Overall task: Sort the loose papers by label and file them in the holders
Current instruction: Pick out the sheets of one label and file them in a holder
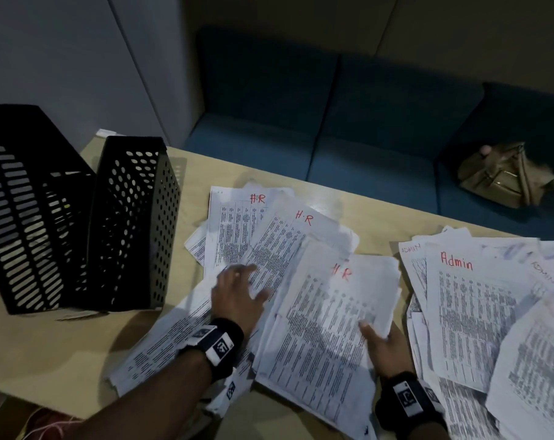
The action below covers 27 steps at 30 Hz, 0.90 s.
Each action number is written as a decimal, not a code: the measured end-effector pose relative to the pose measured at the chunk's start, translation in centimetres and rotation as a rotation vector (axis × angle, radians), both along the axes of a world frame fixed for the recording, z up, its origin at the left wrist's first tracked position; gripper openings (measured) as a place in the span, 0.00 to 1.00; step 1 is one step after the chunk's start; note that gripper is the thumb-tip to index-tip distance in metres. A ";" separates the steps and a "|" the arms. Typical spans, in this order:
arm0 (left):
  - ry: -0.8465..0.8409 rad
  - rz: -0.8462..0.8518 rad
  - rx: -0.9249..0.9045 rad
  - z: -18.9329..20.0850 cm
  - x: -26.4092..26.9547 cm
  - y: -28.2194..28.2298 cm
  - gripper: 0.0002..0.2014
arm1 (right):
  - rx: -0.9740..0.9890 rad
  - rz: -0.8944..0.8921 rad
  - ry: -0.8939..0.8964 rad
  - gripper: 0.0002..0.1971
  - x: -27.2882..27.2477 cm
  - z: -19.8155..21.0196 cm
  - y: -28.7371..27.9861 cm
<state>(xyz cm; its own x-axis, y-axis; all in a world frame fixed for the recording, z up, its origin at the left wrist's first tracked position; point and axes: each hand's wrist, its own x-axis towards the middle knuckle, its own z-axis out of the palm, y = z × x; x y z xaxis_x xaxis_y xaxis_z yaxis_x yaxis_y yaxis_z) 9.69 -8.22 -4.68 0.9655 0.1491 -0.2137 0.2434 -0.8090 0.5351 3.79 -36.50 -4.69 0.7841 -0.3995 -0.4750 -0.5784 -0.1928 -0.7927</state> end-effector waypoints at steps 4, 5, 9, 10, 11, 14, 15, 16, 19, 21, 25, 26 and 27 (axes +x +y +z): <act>0.169 0.208 0.114 0.2 -0.8 4.1 0.48 | -0.073 -0.082 -0.001 0.18 0.3 -0.1 -1.7; 0.218 0.219 0.130 0.0 -1.0 4.8 0.49 | -0.075 -0.095 0.002 0.18 0.4 -0.1 -2.0; 0.182 0.165 0.189 0.7 -1.2 6.4 0.22 | -0.083 -0.121 0.014 0.19 0.2 -0.1 -2.2; 0.158 0.141 0.221 1.2 -1.0 6.6 0.16 | -0.091 -0.120 0.018 0.20 0.1 0.0 -2.2; 0.139 0.129 0.241 1.8 -0.6 6.8 0.14 | -0.100 -0.118 0.026 0.20 0.0 -0.1 -2.2; 0.056 0.159 0.143 4.0 1.1 7.4 0.16 | -0.117 -0.109 0.030 0.18 -0.3 0.0 -2.4; 0.032 0.179 0.072 4.6 2.0 7.7 0.17 | -0.120 -0.113 0.033 0.19 -0.4 0.0 -2.7; 0.019 0.199 -0.005 5.1 3.0 7.9 0.16 | -0.118 -0.114 0.033 0.18 -0.6 0.0 -3.0; 0.007 0.244 -0.180 5.9 6.5 8.1 0.16 | -0.093 -0.123 0.026 0.18 -0.8 0.2 -4.0; 0.020 0.285 -0.309 6.0 8.4 7.3 0.17 | -0.073 -0.145 0.012 0.18 -0.6 0.8 -4.6; 0.167 0.234 -0.310 4.8 9.8 4.1 0.19 | -0.088 -0.148 -0.021 0.12 -0.3 2.4 -4.9; 0.210 0.213 -0.307 4.4 9.8 3.3 0.18 | -0.095 -0.131 -0.033 0.11 -0.3 2.7 -4.8; 0.258 0.197 -0.306 4.2 9.7 2.6 0.17 | -0.111 -0.107 -0.043 0.11 -0.4 2.7 -4.6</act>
